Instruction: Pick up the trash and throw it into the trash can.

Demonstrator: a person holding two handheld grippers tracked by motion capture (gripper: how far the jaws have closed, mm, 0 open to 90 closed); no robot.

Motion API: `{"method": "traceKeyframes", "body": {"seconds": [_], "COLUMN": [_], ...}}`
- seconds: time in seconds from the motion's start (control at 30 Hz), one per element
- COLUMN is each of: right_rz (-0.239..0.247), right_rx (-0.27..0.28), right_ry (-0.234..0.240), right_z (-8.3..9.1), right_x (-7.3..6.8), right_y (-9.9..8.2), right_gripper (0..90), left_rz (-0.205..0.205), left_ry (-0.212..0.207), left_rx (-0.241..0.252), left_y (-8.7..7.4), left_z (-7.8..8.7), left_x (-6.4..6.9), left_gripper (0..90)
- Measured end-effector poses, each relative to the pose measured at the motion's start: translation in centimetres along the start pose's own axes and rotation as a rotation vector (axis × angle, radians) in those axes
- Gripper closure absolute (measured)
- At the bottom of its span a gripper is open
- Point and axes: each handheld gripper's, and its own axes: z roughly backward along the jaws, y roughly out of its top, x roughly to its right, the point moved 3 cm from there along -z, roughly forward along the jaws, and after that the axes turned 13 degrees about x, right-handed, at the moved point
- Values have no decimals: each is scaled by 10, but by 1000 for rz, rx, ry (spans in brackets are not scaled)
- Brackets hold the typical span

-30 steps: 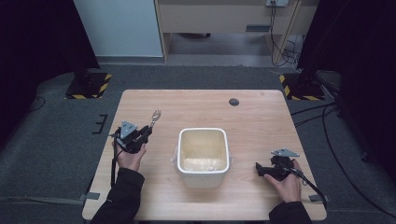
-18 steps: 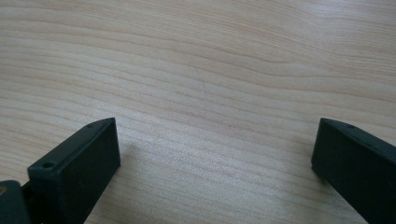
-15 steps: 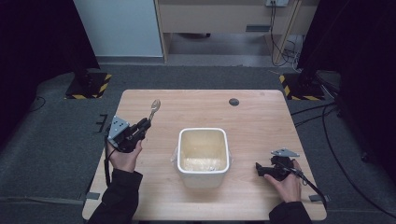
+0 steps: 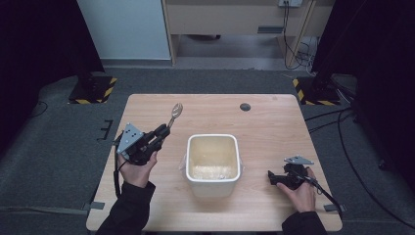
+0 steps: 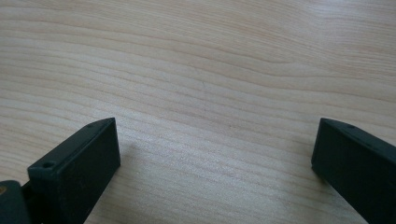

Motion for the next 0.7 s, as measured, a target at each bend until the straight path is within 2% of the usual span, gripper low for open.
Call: {"method": "traceKeyframes", "body": {"seconds": [0.27, 0.7], "right_rz": [0, 0], "right_rx": [0, 0], "right_ry": [0, 0], "right_z": [0, 0], "right_x": [0, 0], "right_y": [0, 0], "right_gripper": [12, 12], "left_rz": [-27, -25], "left_ry": [-62, -147], "left_rx": [-21, -48], "left_y": [-3, -11], "left_z": [-7, -16], "left_x": [22, 50], "left_gripper": [791, 791]}}
